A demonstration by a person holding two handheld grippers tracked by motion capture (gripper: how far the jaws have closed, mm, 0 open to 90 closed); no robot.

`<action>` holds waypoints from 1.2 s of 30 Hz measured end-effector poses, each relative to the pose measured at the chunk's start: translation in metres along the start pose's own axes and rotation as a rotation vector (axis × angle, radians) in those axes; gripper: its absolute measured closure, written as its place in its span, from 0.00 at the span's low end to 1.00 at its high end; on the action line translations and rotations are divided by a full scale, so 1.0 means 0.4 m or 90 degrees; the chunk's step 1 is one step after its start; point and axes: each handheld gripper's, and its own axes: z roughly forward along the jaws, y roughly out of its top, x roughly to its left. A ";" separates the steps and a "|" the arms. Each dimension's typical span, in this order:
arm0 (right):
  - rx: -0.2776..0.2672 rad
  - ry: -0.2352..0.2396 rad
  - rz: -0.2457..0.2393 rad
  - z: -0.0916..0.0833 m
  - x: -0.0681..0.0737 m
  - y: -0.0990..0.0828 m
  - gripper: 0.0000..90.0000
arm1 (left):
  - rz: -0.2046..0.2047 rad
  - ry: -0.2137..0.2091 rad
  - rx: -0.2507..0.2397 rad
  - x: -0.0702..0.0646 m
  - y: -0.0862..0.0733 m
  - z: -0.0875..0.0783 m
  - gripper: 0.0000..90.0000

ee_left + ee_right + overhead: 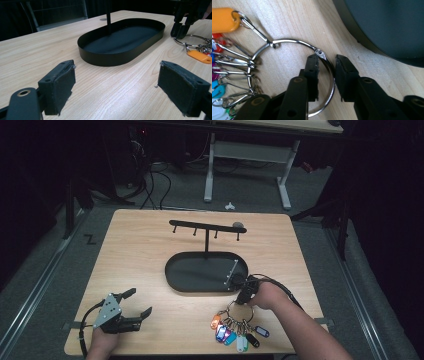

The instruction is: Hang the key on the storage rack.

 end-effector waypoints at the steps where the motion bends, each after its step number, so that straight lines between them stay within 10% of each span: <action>1: 0.002 0.001 0.008 0.000 0.001 0.001 0.84 | -0.002 -0.001 0.000 0.000 0.000 0.001 0.17; 18: 0.037 0.004 0.087 -0.002 -0.001 -0.023 0.96 | 0.003 -0.001 0.009 -0.001 0.001 0.002 0.17; 36: 0.048 -0.003 0.084 -0.002 0.008 -0.034 0.68 | 0.000 0.005 0.007 0.000 0.001 0.004 0.17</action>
